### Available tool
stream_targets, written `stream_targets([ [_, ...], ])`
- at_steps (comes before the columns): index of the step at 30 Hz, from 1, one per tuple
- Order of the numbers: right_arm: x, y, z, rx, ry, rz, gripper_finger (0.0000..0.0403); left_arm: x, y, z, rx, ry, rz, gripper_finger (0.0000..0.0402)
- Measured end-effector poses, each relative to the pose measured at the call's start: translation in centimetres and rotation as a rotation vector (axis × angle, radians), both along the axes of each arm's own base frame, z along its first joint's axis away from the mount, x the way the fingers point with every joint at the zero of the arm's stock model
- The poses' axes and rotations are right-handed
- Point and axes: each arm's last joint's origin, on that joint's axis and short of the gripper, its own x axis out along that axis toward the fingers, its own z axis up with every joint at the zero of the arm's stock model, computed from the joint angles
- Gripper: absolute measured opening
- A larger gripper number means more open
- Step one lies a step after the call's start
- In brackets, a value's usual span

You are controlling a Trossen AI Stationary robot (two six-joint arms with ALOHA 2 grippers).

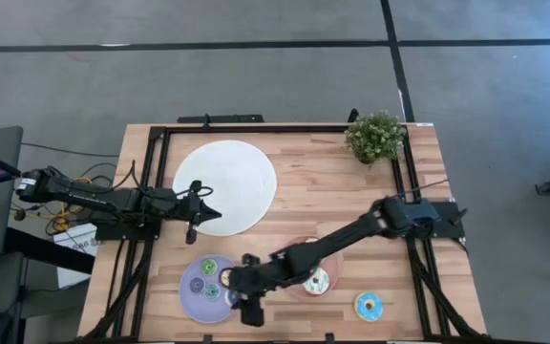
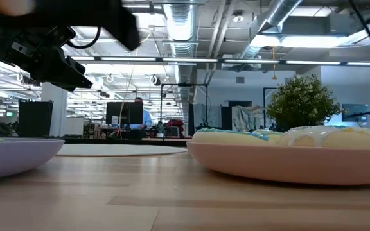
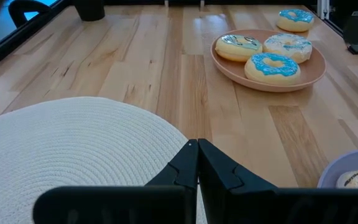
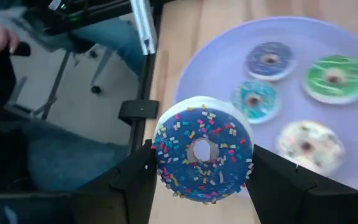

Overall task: Pick & Place donuts
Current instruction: Put the small blue donut on the purple plate

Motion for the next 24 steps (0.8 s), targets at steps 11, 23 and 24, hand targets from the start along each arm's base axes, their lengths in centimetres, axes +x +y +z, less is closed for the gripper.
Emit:
stream_targets([
  [11,4.2,-0.9,-6.1,0.016,0.135,0.068,0.0211,0.0,0.0,0.0,0.0,-0.001,-0.001,0.0],
  [23,4.5,-1.3,-6.9,0.043,0.15,0.076,0.0211,0.0,0.0,0.0,0.0,0.0,0.0,0.0],
  [24,4.6,-1.4,-6.9,0.043,0.149,0.074,0.0211,0.0,0.0,0.0,0.0,-0.001,-0.001,0.0],
])
